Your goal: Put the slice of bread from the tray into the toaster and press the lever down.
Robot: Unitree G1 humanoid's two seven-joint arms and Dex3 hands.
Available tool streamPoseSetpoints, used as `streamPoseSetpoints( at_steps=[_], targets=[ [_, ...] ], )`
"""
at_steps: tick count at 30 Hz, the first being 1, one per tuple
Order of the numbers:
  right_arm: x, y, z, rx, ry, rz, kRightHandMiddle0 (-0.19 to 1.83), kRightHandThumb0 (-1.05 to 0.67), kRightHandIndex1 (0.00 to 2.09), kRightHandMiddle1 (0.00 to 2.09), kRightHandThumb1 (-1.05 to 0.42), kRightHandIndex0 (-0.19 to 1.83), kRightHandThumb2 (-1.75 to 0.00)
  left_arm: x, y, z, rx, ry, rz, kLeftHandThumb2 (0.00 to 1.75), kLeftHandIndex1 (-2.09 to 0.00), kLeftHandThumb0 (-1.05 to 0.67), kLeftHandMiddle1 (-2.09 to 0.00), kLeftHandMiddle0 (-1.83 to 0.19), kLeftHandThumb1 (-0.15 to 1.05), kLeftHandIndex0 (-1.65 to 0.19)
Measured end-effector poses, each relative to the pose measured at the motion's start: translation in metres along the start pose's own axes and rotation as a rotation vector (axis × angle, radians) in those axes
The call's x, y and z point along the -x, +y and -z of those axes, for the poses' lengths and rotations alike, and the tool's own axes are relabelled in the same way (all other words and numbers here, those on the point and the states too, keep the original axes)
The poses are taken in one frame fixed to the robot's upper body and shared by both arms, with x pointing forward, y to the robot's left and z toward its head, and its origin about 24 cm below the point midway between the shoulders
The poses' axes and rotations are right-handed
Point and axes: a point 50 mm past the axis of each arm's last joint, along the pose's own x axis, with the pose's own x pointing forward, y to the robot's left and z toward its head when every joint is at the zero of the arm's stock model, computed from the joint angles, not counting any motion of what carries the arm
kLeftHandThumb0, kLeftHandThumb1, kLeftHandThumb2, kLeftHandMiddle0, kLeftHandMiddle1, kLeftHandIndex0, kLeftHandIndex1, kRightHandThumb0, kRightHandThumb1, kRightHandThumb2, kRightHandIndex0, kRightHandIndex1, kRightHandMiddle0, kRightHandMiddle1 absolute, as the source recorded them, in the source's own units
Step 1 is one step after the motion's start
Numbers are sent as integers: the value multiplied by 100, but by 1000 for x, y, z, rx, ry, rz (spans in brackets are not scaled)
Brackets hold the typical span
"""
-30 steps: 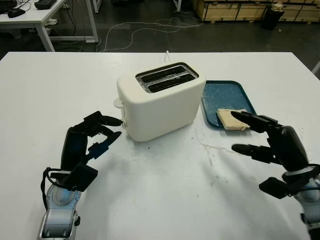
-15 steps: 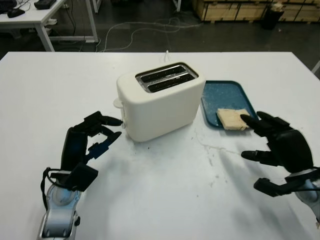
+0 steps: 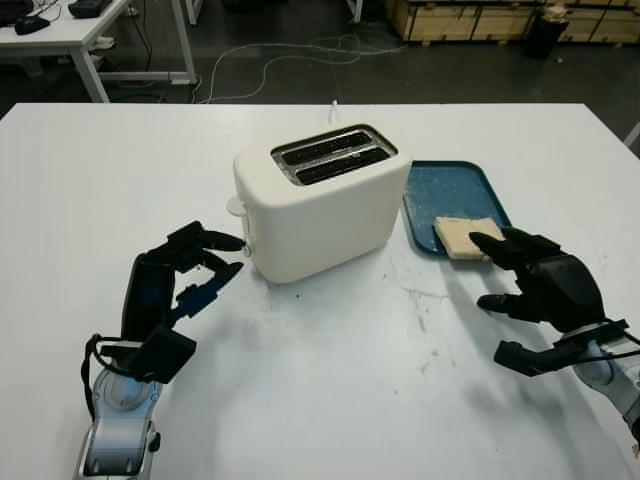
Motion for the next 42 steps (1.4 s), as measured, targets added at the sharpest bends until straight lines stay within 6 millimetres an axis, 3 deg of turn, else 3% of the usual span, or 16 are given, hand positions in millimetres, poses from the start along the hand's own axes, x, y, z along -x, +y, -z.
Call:
streamPoseSetpoints(
  at_steps=[7,27,31,34,35,36,37,38,39,42],
  targets=[
    [-13,3,-4,68,-41,-7,46,-33,1,0,-89,46,-2,0,-1,0,6,-1,6,5,-87,-23,-126,-71,92,-73],
    [-43,0,-3,349,-39,-104,45,-34,2,0,-92,47,-12,0,-1,-3,15,-22,10,3,-89,-26,-124,-73,92,-75],
    [-47,-2,-1,375,-10,-147,48,-36,4,2,-92,50,-14,0,-1,-5,16,-30,9,3,-90,-25,-124,-72,92,-74],
    [-49,-2,-1,386,-7,-155,66,-38,17,10,-92,69,-18,0,-1,-6,17,-31,8,3,-90,-25,-125,-72,92,-74],
    [-48,-2,-1,387,-7,-156,76,-40,71,18,-92,63,-20,0,-1,-6,17,-31,8,3,-90,-25,-125,-73,92,-74],
    [-48,-2,0,389,-9,-149,72,-43,120,53,-92,55,-20,0,-1,-6,17,-31,8,3,-90,-25,-125,-73,92,-74],
    [-48,-2,-1,391,-12,-134,61,-44,147,91,-92,53,-21,0,-1,-6,17,-31,8,3,-90,-26,-125,-72,92,-74],
    [-48,-3,-1,395,-16,-116,52,-48,163,135,-92,63,-25,0,-1,-6,17,-31,8,3,-90,-25,-125,-73,92,-74],
    [-48,-3,0,399,-18,-103,49,-50,169,154,-92,68,-28,0,-1,-6,17,-31,8,3,-91,-25,-124,-73,92,-74],
    [-48,-3,0,418,-18,-82,49,-57,174,172,-92,73,-44,0,-1,-6,17,-31,8,3,-91,-26,-124,-73,92,-74]
  ],
)
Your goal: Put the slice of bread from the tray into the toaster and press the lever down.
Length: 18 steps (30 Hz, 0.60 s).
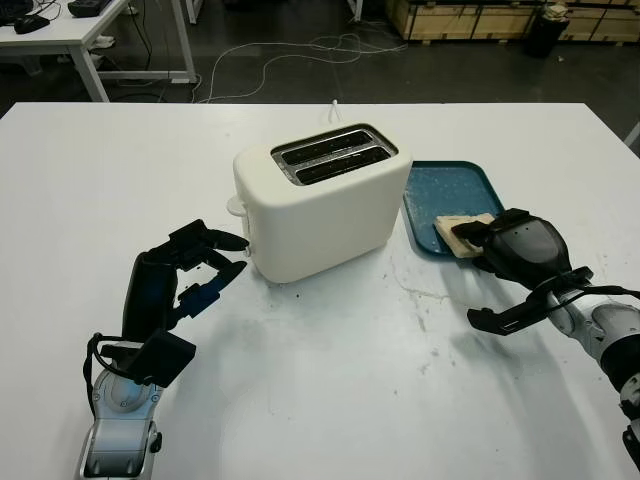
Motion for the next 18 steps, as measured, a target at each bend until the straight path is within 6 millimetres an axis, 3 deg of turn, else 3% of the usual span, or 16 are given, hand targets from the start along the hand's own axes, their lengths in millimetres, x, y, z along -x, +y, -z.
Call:
streamPoseSetpoints(
  at_steps=[7,18],
  targets=[
    [1,1,-1,38,-13,32,46,-58,175,175,-92,80,-59,0,0,0,0,0,0,4,-90,-25,-124,-73,92,-74],
    [2,-3,-1,64,-9,138,43,-53,175,175,-92,78,-62,1,-1,2,3,9,0,3,-90,-24,-125,-72,92,-73]
  ],
)
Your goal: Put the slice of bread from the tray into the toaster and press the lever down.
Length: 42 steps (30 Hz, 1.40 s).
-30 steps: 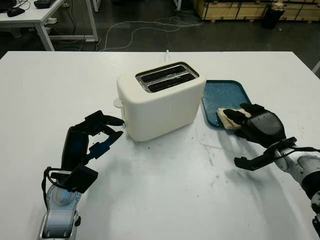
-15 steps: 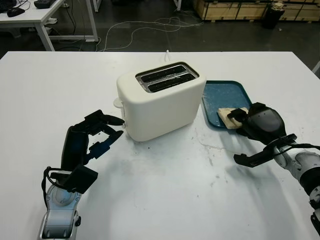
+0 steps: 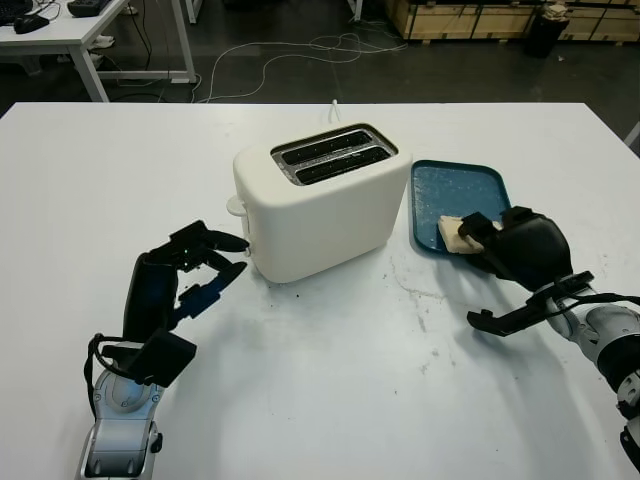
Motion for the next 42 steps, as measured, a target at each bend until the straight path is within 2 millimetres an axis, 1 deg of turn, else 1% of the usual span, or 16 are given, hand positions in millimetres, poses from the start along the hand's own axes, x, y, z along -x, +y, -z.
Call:
streamPoseSetpoints(
  at_steps=[6,12,19,21,22,23,25,27,31,35,39,42],
  targets=[
    [-6,-6,2,4,-1,34,40,-57,175,175,-92,76,-70,0,0,0,3,1,-1,3,-90,-24,-125,-72,92,-73],
    [-11,-11,2,7,-11,26,42,-56,175,175,-92,77,-68,1,0,1,3,1,0,3,-90,-24,-126,-72,92,-73],
    [-17,-17,6,8,-15,-10,42,-51,175,175,-92,75,-64,1,0,1,15,1,-5,3,-90,-24,-126,-72,92,-73],
    [-19,-20,9,-29,-11,-24,41,-51,175,175,-92,74,-65,1,0,1,15,1,-5,3,-90,-23,-126,-72,92,-73],
    [-21,-23,11,-64,-6,-23,42,-51,175,175,-92,74,-63,1,0,1,15,1,-5,3,-90,-23,-126,-72,92,-73],
    [-23,-27,14,-109,0,-11,44,-51,175,175,-92,75,-59,1,0,1,16,1,-5,3,-90,-23,-126,-72,92,-73],
    [-29,-37,19,-204,12,6,46,-54,175,175,-92,74,-60,1,0,1,17,1,-5,2,-90,-23,-126,-71,92,-72],
    [-35,-49,27,-277,20,19,50,-53,175,175,-92,75,-56,1,0,1,17,1,-5,3,-90,-23,-126,-71,92,-72],
    [-49,-80,46,-351,3,76,54,-52,175,175,-92,80,-50,1,-1,1,17,1,-5,3,-90,-24,-125,-72,92,-72],
    [-65,-108,63,-430,13,59,58,-54,175,175,-92,84,-45,1,-1,1,16,1,-4,3,-90,-24,-125,-72,92,-72],
    [-79,-133,72,-455,4,28,61,-54,175,175,-92,85,-41,1,-1,1,16,1,-4,2,-90,-23,-125,-72,92,-73],
    [-87,-149,78,-495,10,40,62,-54,175,175,-92,85,-38,1,-1,1,16,1,-4,2,-90,-24,-125,-72,92,-73]
  ],
)
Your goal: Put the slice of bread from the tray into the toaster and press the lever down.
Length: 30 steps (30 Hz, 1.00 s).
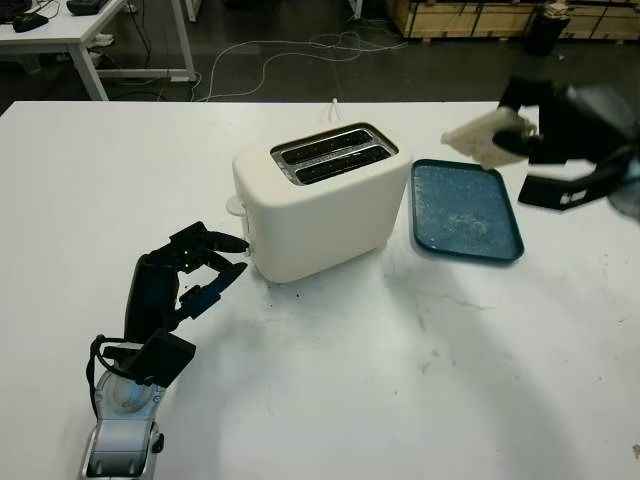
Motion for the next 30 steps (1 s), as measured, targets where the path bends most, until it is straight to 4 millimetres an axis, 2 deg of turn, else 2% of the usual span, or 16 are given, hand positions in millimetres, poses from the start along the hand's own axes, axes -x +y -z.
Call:
streamPoseSetpoints(
  at_steps=[7,14,21,26,30],
  targets=[
    [-17,-32,-14,-142,-53,-25,64,-50,175,175,-92,87,-34,0,0,0,-7,0,1,3,-89,-24,-125,-72,92,-73],
    [-44,-53,-56,-248,-216,-73,76,-49,175,175,-92,97,-29,0,-1,0,-4,-1,3,3,-89,-24,-125,-72,92,-73],
    [-61,-46,-95,-293,-349,-223,90,-53,175,175,-92,110,-25,0,-1,0,-2,0,3,3,-88,-25,-125,-72,92,-73],
    [-69,-42,-112,-339,-376,-340,91,-51,175,175,-92,109,-26,1,-1,1,-1,3,3,3,-88,-24,-126,-72,92,-73],
    [-71,-38,-118,-354,-395,-392,91,-51,175,175,-92,109,-28,1,-1,1,-1,4,3,4,-88,-24,-126,-72,92,-73]
  ],
)
